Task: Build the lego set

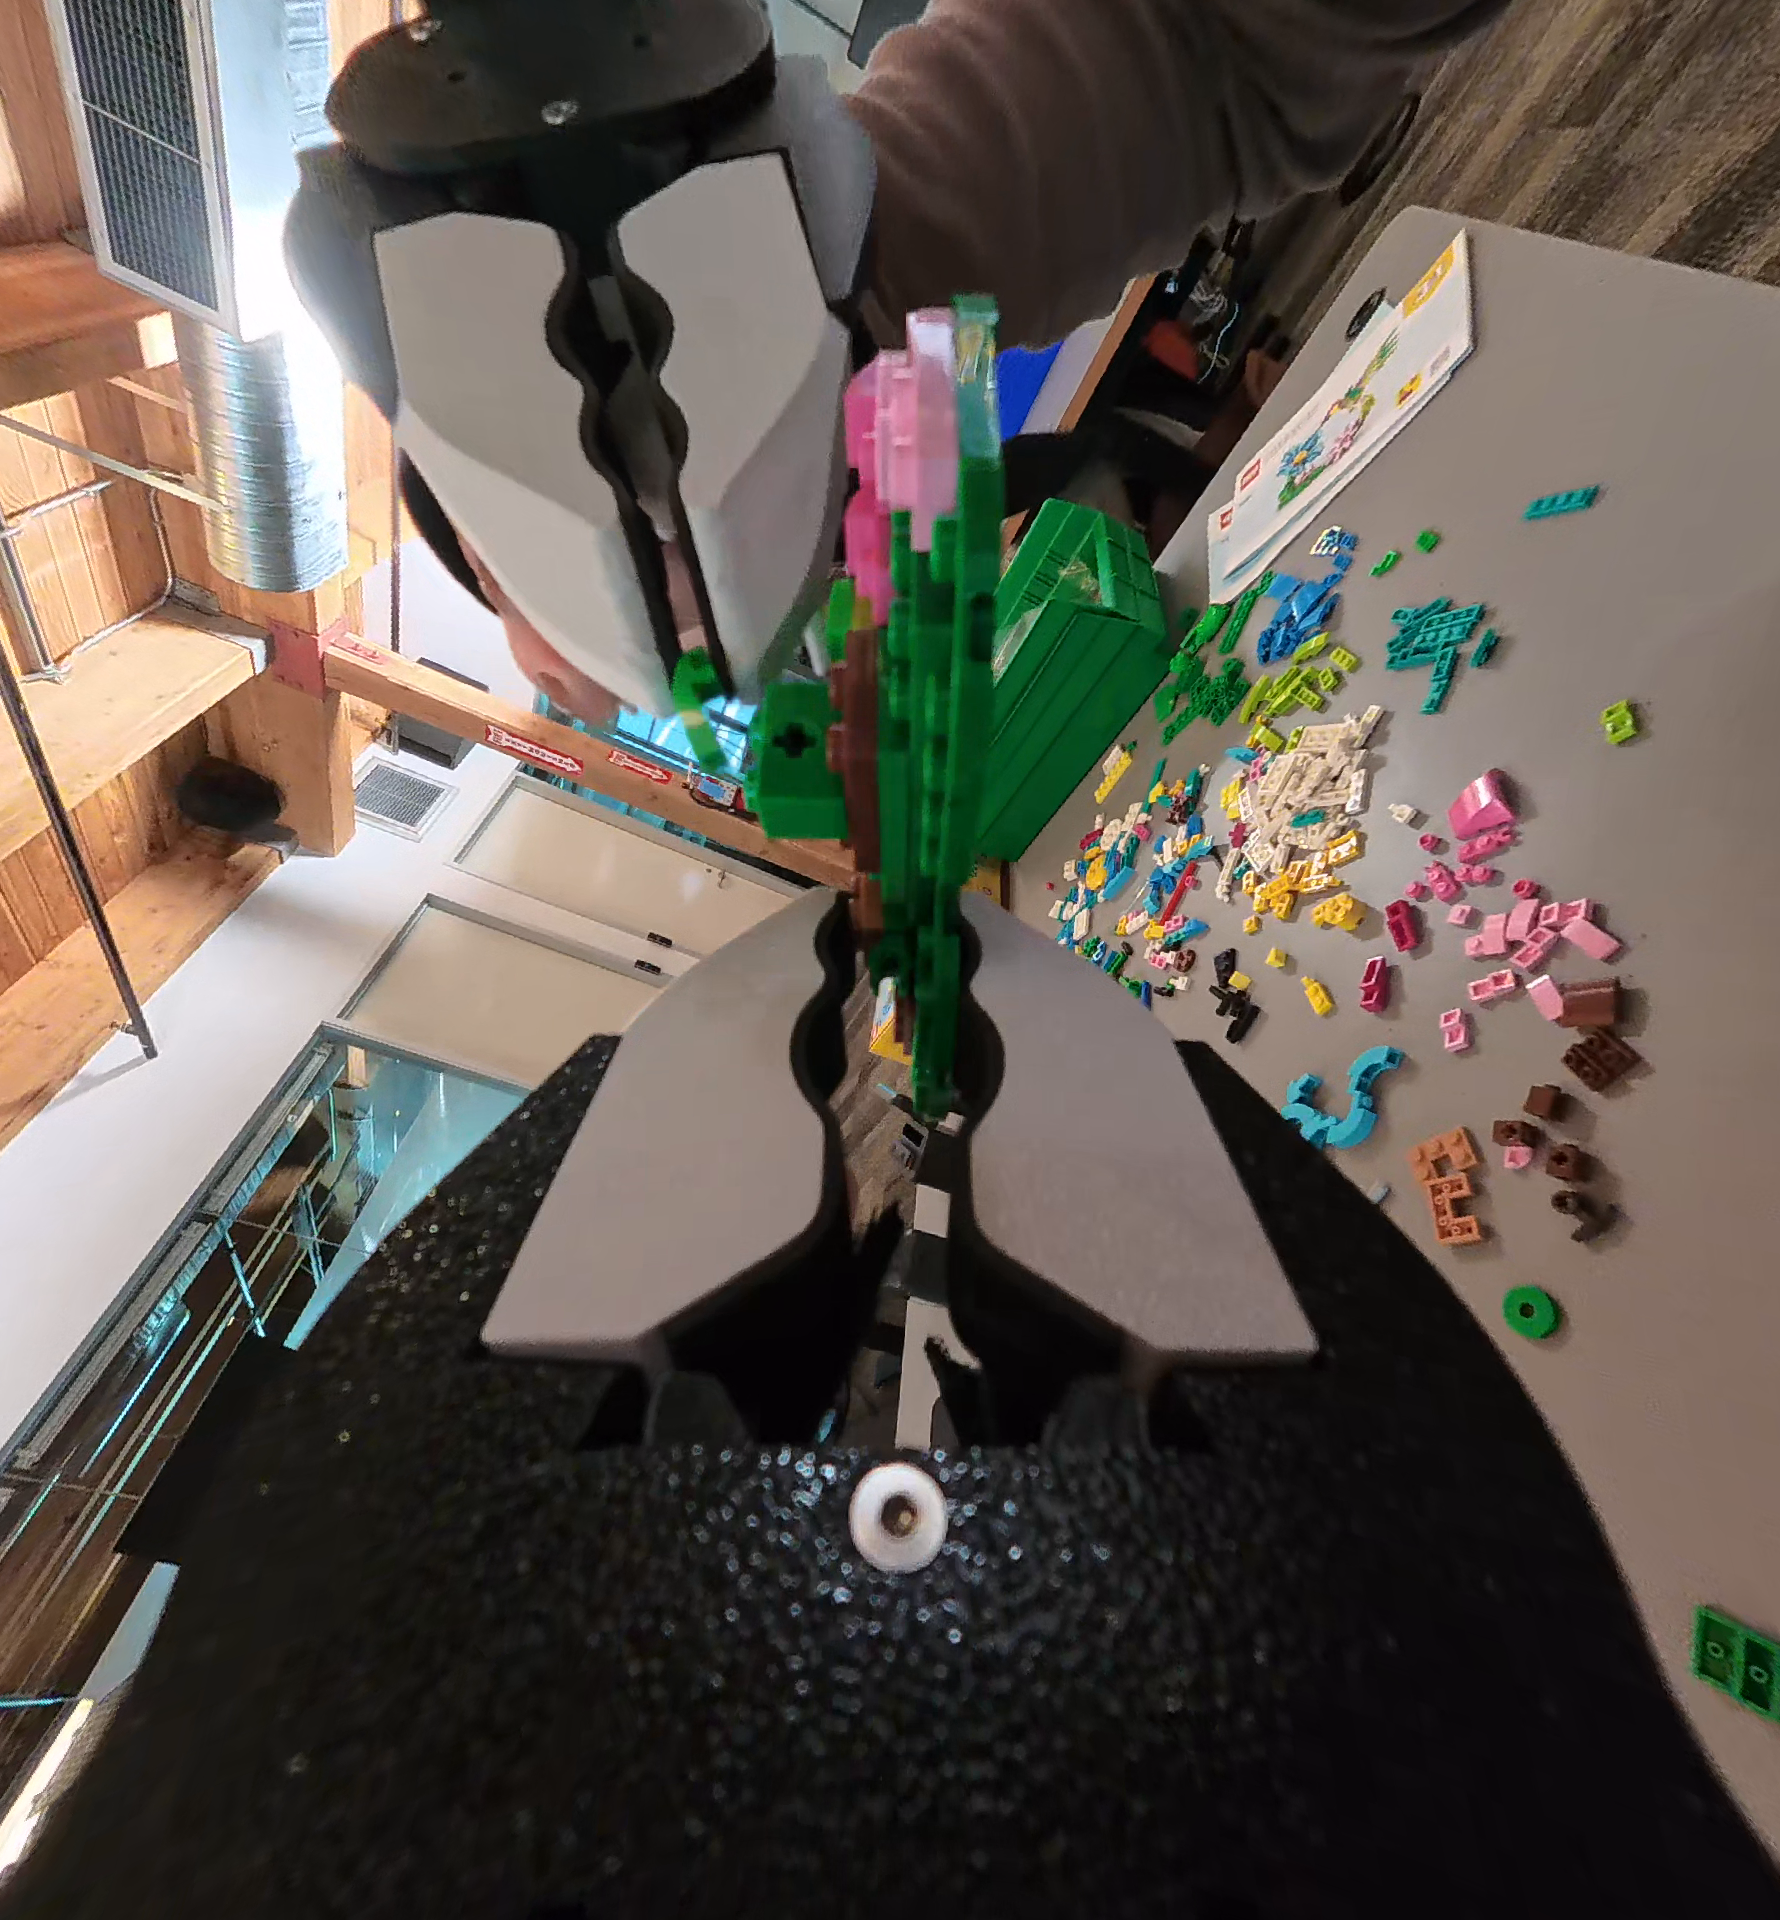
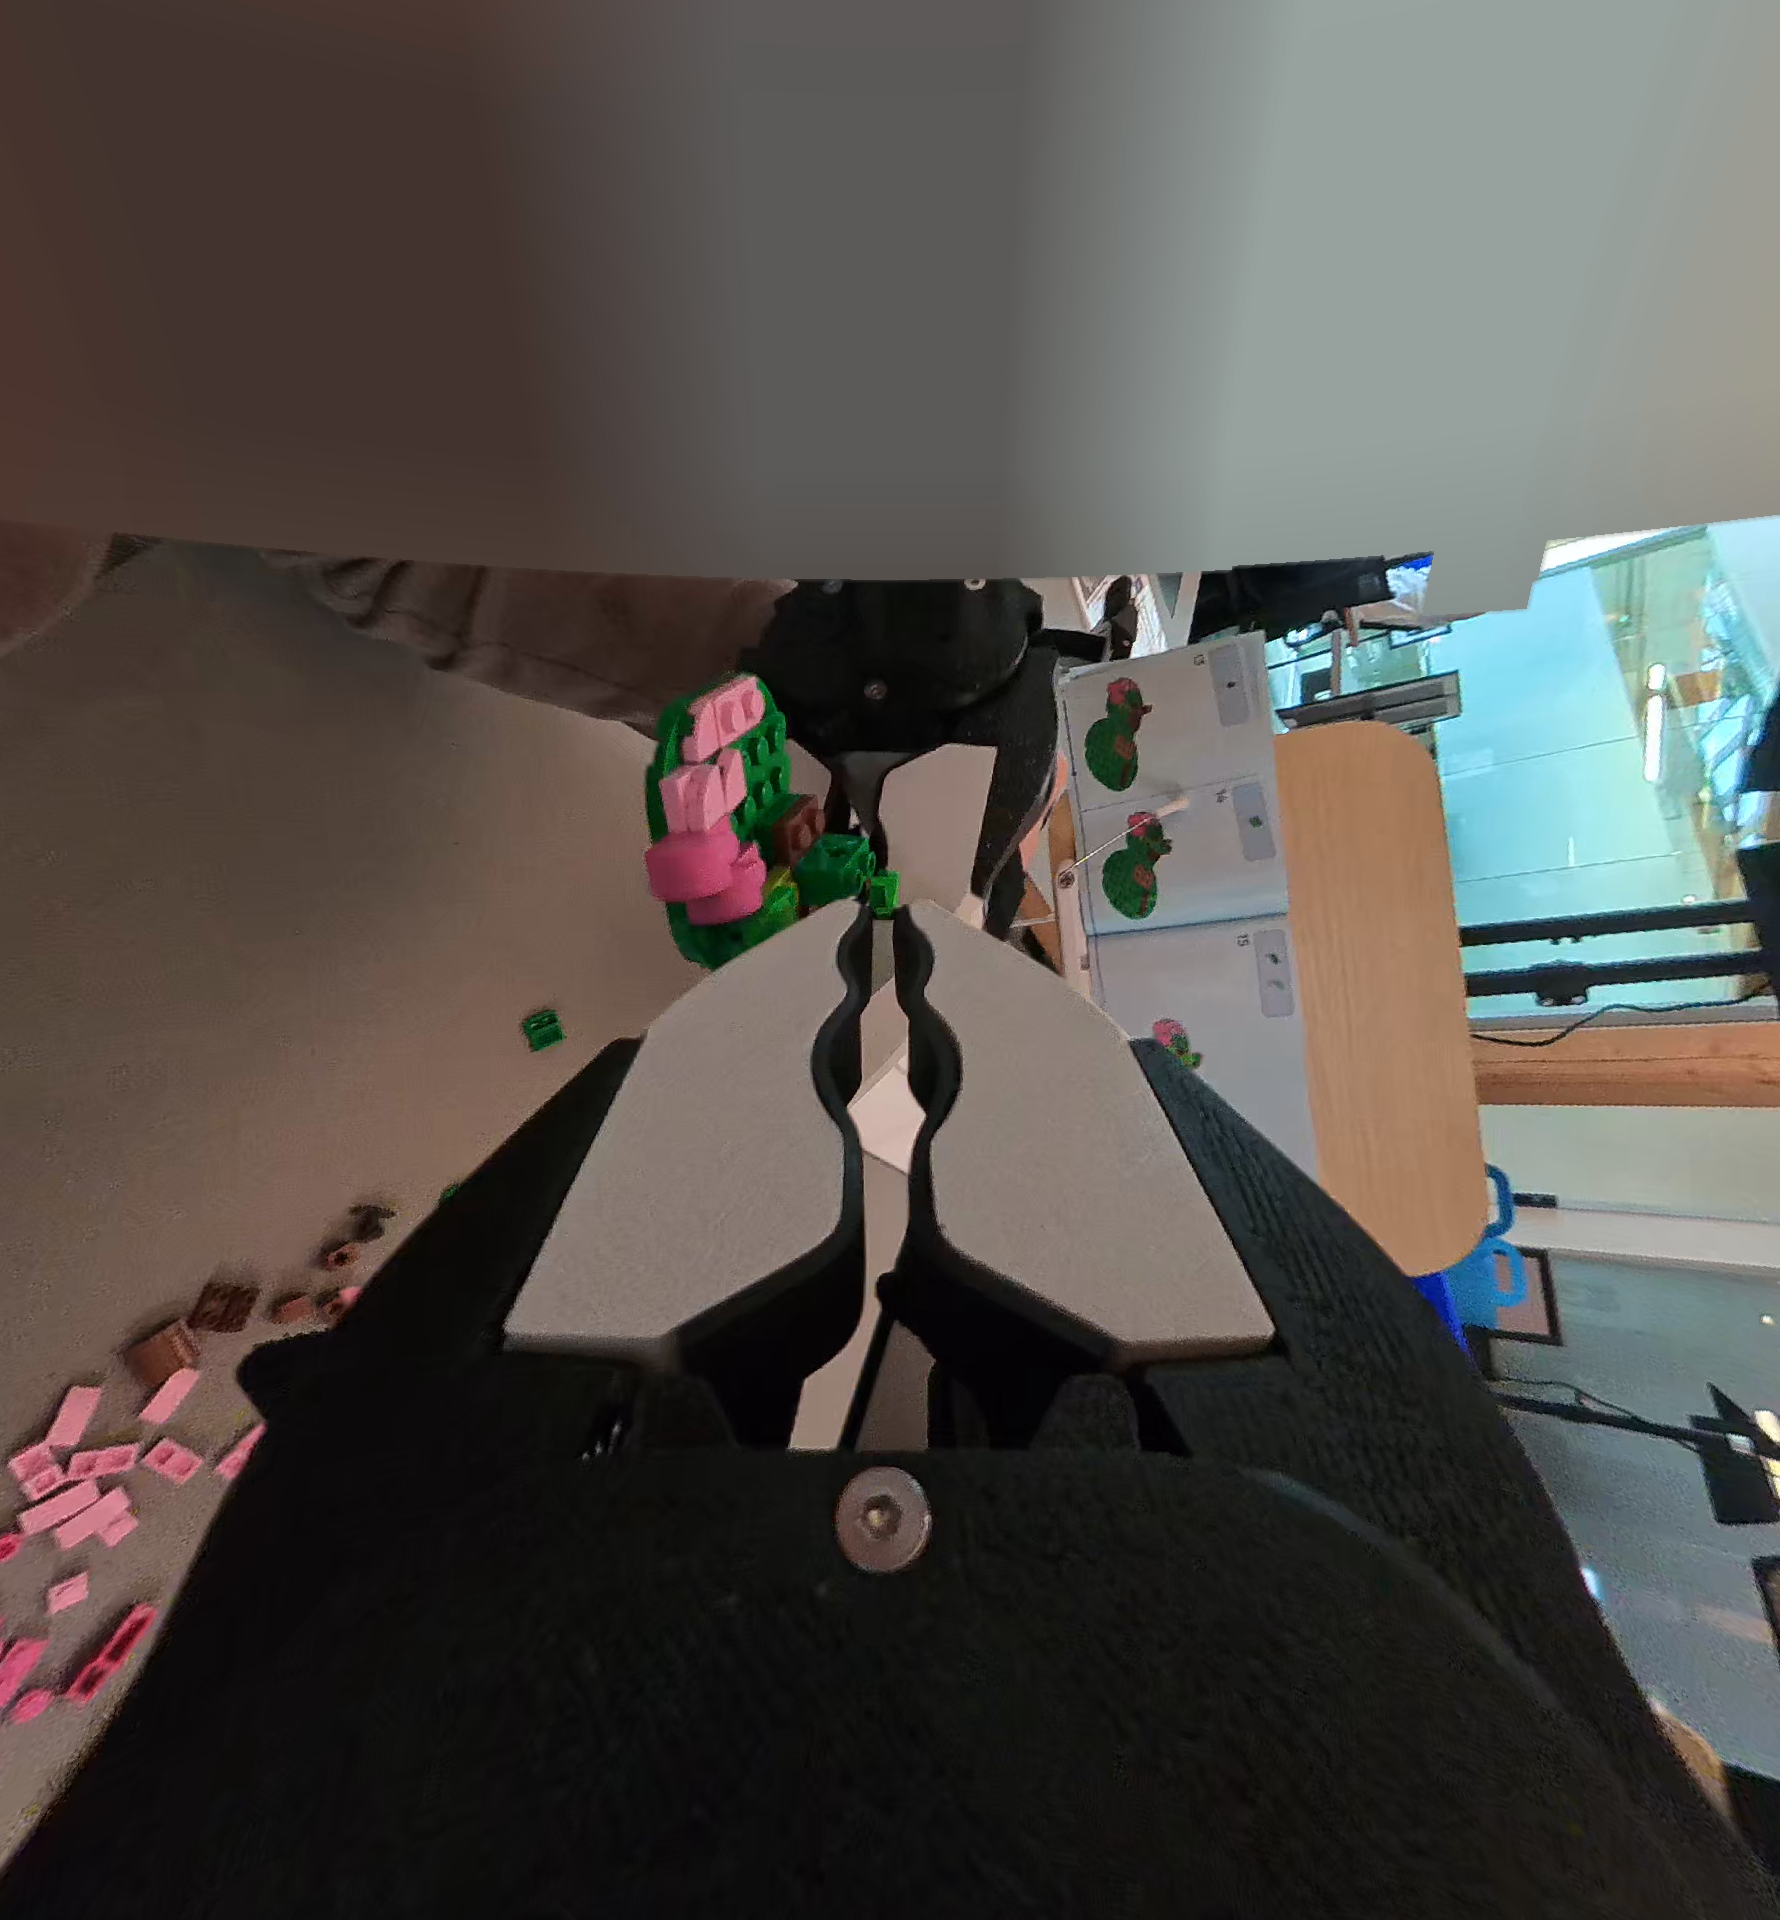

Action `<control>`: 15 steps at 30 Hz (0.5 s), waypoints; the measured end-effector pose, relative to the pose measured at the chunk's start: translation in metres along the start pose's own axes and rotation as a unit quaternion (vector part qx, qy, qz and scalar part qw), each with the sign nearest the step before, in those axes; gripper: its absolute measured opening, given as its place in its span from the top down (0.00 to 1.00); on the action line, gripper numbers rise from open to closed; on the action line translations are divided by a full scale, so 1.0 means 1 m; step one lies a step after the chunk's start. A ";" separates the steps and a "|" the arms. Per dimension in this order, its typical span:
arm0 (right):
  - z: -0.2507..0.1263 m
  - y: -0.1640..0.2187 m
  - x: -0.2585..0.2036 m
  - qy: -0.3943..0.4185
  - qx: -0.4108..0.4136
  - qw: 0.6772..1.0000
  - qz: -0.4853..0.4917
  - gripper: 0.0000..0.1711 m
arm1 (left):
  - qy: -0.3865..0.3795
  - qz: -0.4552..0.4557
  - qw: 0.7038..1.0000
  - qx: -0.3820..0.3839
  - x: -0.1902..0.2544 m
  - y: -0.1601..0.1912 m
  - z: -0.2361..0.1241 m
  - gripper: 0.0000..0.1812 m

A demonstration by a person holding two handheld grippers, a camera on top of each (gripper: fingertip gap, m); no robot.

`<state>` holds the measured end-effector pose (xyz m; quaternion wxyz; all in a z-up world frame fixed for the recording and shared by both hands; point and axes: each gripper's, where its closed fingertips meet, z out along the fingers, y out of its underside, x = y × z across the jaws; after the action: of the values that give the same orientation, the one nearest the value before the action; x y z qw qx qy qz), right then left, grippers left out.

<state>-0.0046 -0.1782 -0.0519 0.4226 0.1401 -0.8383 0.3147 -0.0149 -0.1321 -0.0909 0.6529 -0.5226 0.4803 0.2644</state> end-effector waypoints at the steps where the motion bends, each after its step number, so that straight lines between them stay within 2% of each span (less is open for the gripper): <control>1: 0.000 -0.001 0.000 0.002 0.000 1.000 -0.007 0.99 | 0.001 0.000 1.000 0.001 0.000 0.000 0.000 0.91; 15: 0.002 -0.001 -0.010 -0.043 -0.029 0.997 -0.048 0.99 | 0.008 0.009 1.000 0.005 0.004 -0.004 0.000 0.91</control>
<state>0.0007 -0.1805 -0.0604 0.4044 0.1816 -0.8569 0.2630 -0.0099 -0.1335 -0.0925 0.6493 -0.5169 0.4917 0.2637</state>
